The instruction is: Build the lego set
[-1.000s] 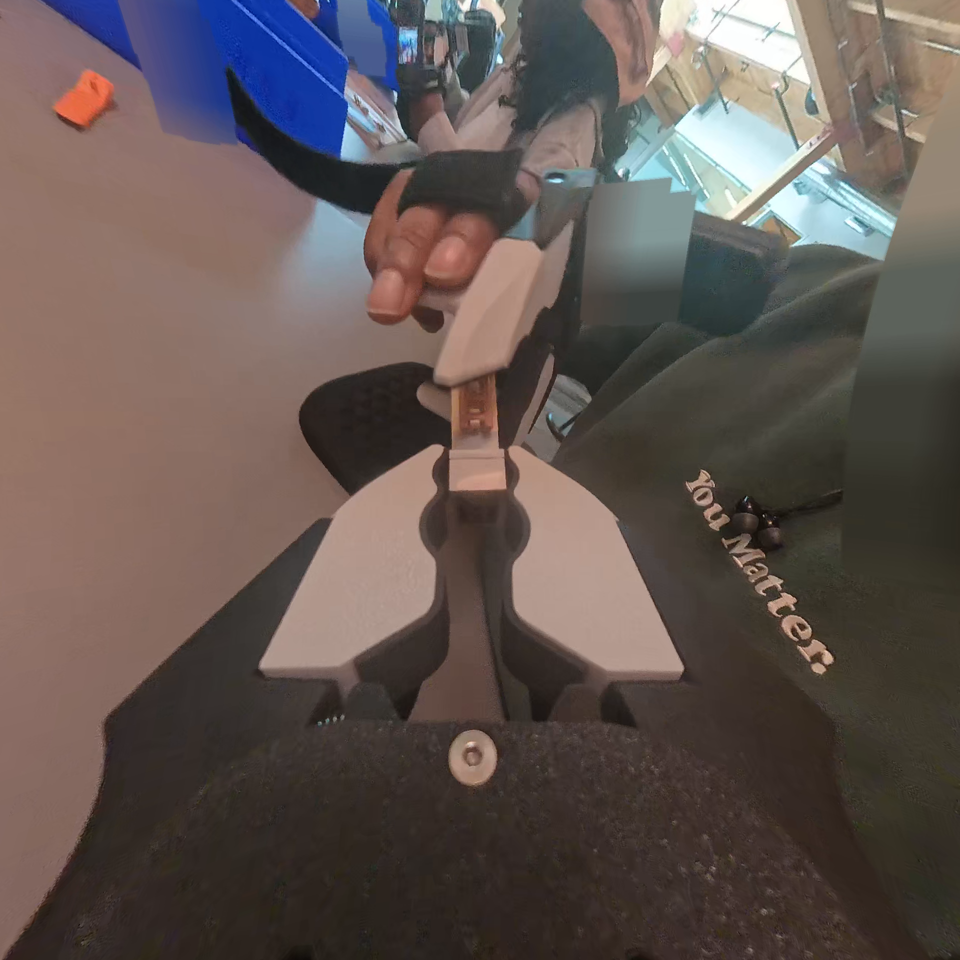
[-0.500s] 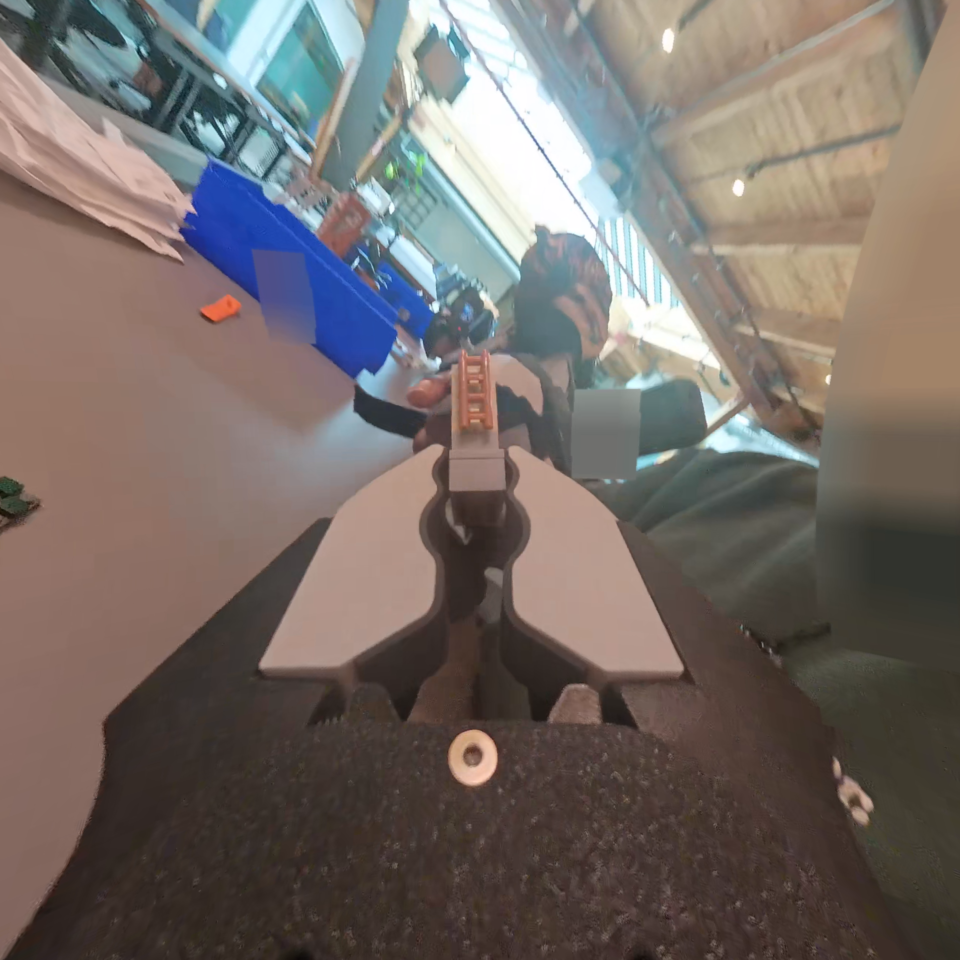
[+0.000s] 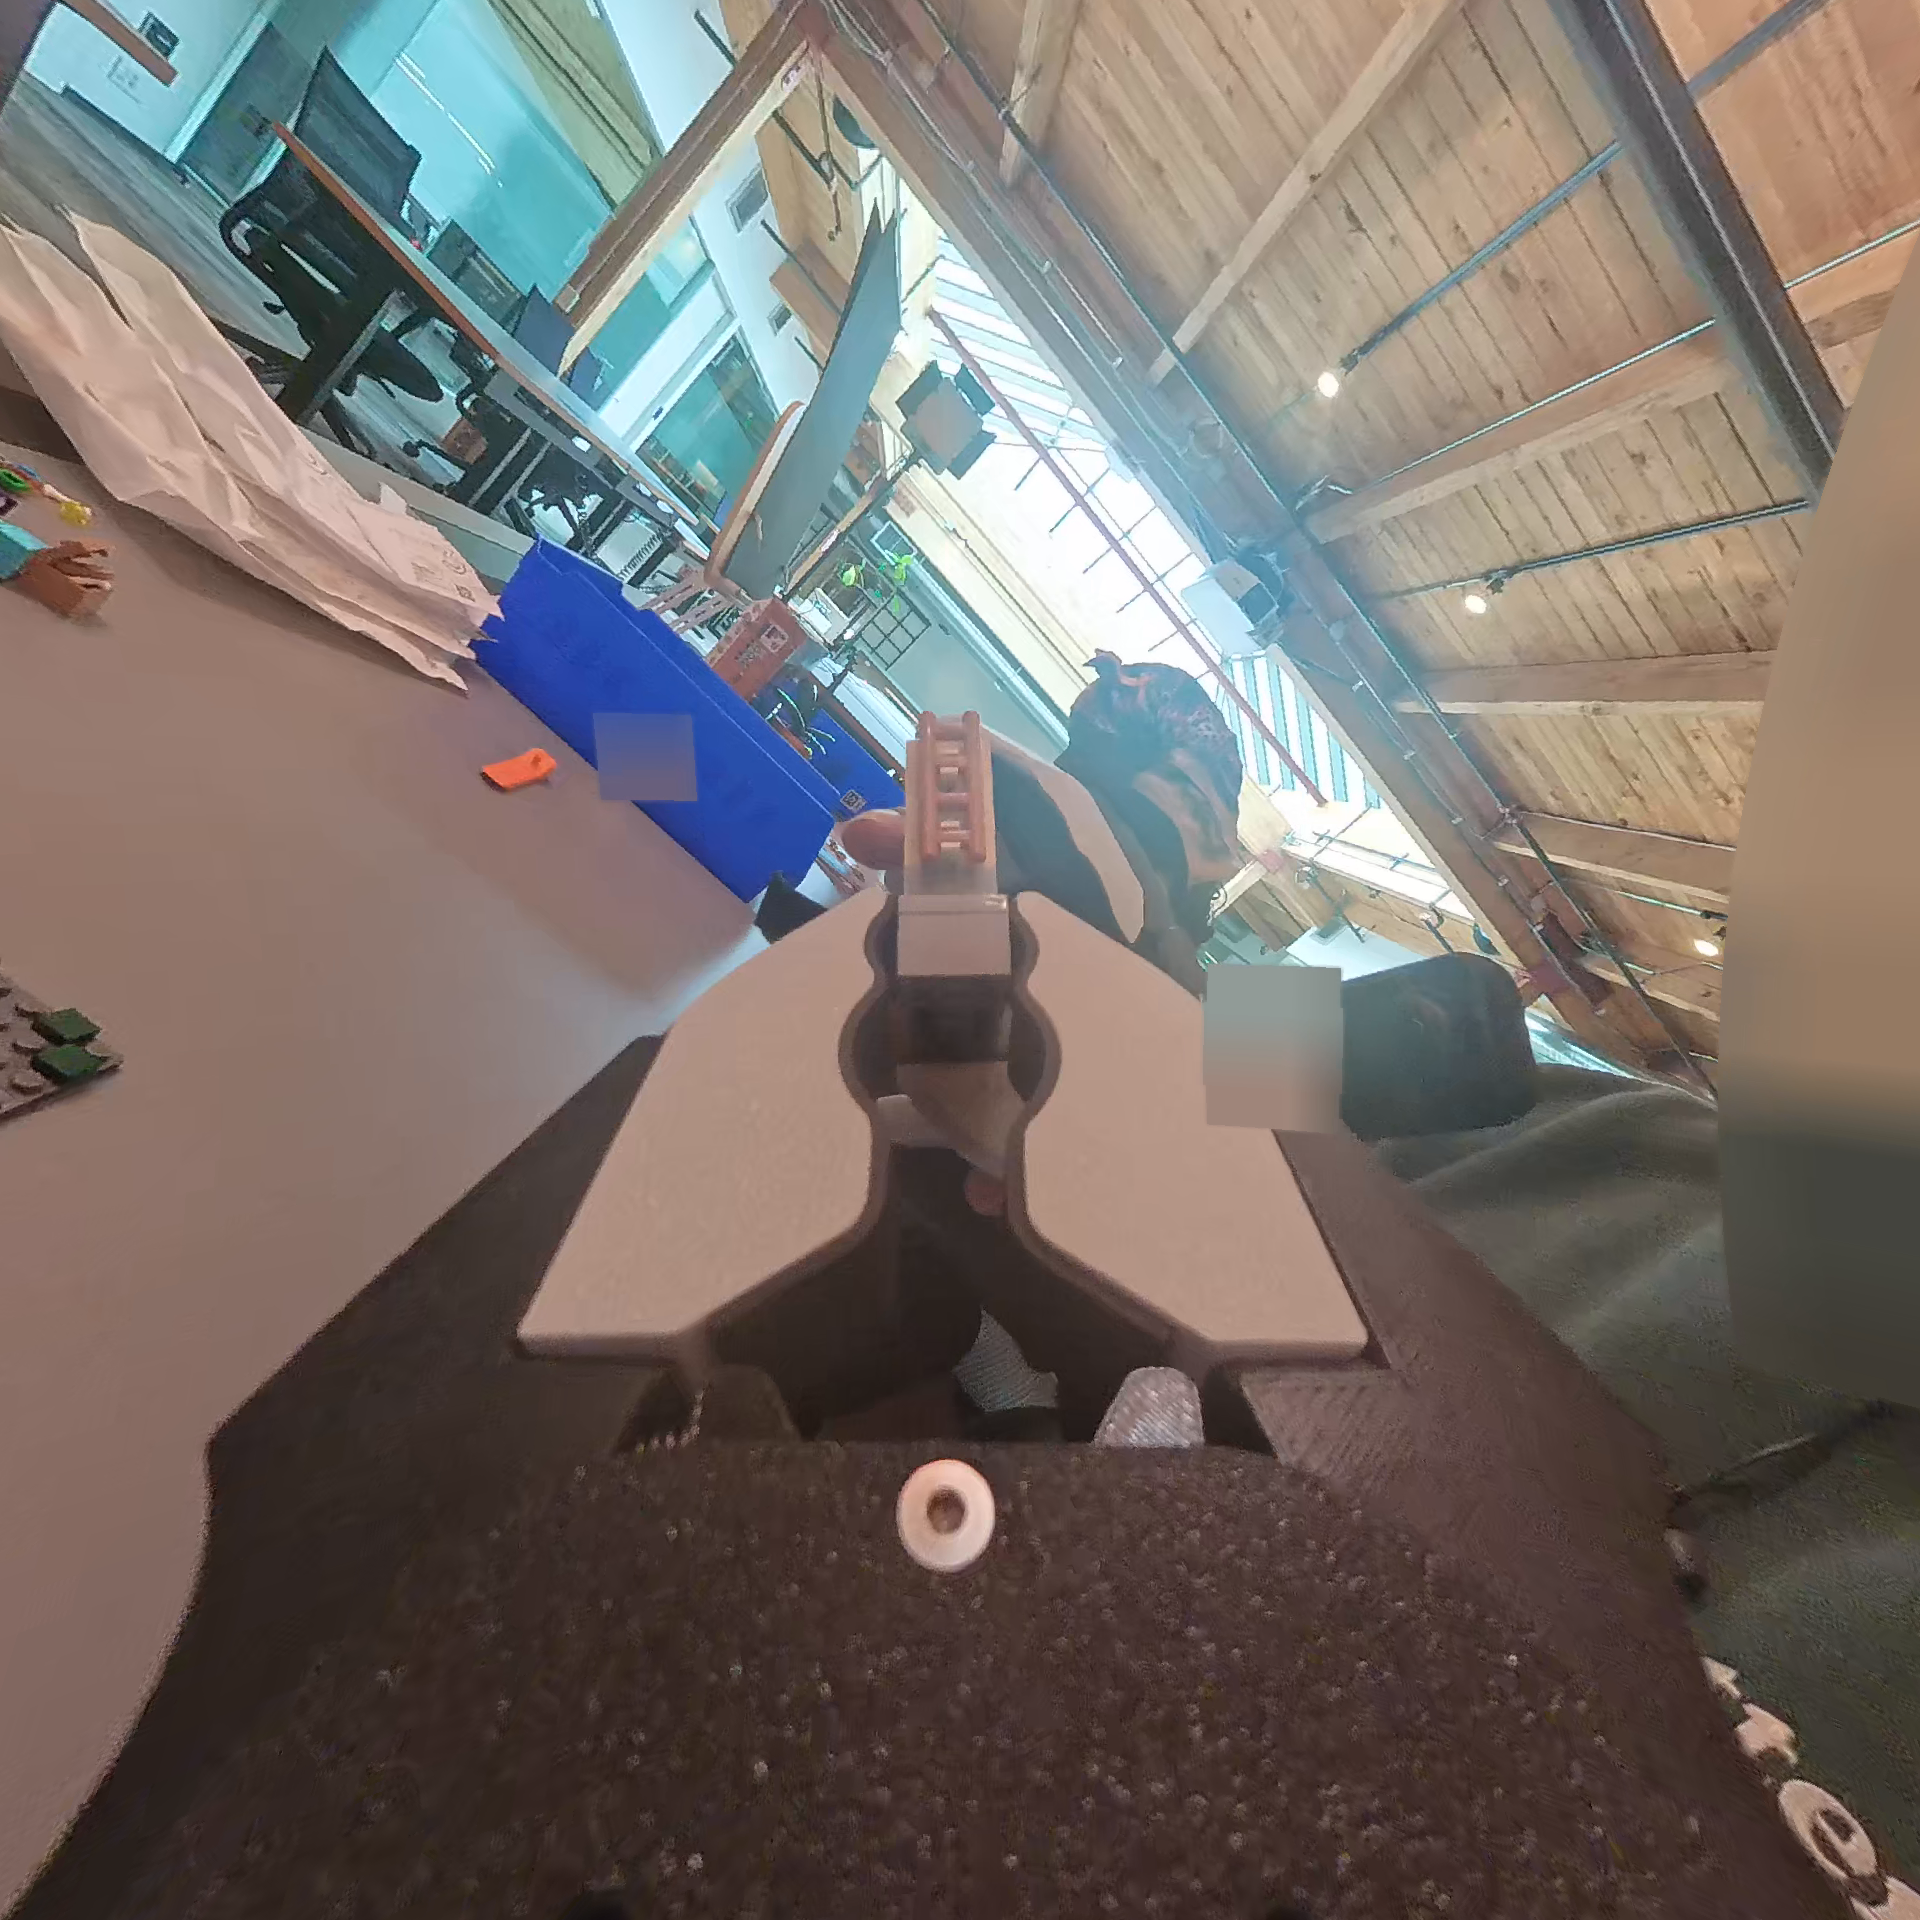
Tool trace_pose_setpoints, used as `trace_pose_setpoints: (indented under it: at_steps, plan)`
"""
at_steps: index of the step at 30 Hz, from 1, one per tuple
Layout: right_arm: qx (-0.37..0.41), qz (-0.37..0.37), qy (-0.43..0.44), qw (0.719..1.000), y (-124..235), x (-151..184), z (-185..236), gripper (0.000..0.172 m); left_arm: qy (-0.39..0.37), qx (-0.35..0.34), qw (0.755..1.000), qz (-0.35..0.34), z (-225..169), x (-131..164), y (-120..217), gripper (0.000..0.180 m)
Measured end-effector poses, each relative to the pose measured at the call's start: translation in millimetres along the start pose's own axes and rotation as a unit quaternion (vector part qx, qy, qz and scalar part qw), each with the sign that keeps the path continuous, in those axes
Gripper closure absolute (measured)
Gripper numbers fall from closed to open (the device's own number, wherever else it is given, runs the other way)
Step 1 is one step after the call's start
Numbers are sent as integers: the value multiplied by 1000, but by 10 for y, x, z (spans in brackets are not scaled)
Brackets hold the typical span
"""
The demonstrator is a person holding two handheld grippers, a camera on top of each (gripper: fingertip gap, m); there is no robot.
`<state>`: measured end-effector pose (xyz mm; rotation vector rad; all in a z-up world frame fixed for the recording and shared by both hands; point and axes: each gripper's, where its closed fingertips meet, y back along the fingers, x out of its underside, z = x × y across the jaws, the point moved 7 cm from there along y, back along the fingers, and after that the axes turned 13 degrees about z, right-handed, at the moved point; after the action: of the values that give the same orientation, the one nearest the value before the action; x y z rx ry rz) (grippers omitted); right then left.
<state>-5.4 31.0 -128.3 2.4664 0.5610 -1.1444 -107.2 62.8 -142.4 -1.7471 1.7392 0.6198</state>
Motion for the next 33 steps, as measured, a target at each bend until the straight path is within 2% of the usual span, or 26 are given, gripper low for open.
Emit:
trace_pose_setpoints:
  at_steps: [6, 11, 14, 17, 19, 22, 25, 27, 29, 31, 33]
  plan:
    - [-22, -2, 12, 1000, -1, 16, 12, 108, -12, -15, 1000, 10, 13, 42, 23, 162]
    - [-147, -7, -58, 987, -31, 87, -21, 104, -62, -59, 996, 24, 73, 68, 74, 163]
    - [-256, 23, -147, 955, -42, 221, -107, 108, -124, -101, 986, 39, 44, 53, 107, 163]
    - [-362, 46, -287, 886, -62, 312, -217, 113, -198, -154, 967, 56, 21, 65, 88, 163]
    - [-392, 45, -364, 844, -83, 332, -271, 114, -241, -188, 950, 57, 17, 96, 50, 163]
    - [-398, 42, -435, 806, -114, 342, -260, 116, -299, -240, 922, 59, 42, 169, -23, 163]
    - [-388, 43, -468, 793, -161, 351, -213, 124, -345, -287, 891, 70, 74, 234, -86, 163]
    - [-378, 50, -472, 795, -192, 396, -228, 141, -367, -304, 876, 75, 72, 248, -98, 163]
    - [-395, 59, -472, 786, -206, 425, -235, 142, -384, -320, 862, 86, 88, 266, -105, 163]
    - [-413, 58, -456, 786, -209, 449, -242, 143, -388, -319, 859, 93, 101, 295, -122, 162]
    - [-442, 57, -416, 793, -213, 470, -290, 144, -373, -307, 870, 102, 133, 311, -132, 150]
